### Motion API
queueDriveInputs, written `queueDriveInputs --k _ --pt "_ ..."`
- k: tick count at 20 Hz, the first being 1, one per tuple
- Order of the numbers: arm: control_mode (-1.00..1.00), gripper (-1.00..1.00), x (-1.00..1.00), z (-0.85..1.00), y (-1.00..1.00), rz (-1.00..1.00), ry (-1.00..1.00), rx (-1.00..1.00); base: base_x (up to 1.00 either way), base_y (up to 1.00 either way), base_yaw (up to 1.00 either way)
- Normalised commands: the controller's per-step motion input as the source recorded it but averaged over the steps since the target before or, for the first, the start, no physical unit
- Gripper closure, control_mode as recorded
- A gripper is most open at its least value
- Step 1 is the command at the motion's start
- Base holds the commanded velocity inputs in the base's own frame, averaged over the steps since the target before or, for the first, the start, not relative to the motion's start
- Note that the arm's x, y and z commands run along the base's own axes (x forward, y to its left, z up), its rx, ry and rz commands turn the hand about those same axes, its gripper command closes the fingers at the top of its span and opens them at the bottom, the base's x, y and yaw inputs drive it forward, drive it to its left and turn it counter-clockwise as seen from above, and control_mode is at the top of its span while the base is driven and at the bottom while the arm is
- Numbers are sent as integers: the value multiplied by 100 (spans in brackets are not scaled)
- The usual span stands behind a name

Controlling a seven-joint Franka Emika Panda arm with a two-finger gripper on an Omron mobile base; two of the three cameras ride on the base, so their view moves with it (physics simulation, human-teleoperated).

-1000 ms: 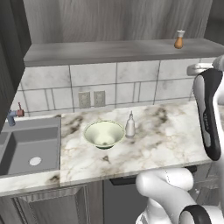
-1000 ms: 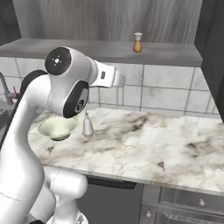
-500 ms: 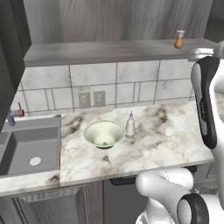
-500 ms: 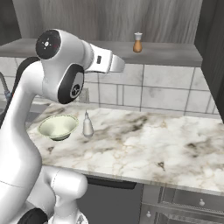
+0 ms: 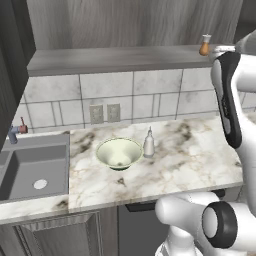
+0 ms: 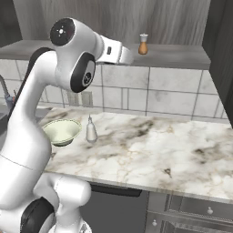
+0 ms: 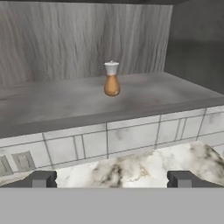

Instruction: Retrieve the bottle and the shaker from the cabinet and place them next to the mixing bowl on the counter. Then add garlic from the fridge to the mixing bowl.

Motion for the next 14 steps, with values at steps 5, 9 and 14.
queueDriveInputs --k 5,9,14 --pt "-100 -100 64 0 -8 0 0 0 0 0 0" --pt "-100 -100 53 0 -24 0 1 0 0 0 0" --pt "-100 -100 51 -4 -40 0 17 0 0 0 0"
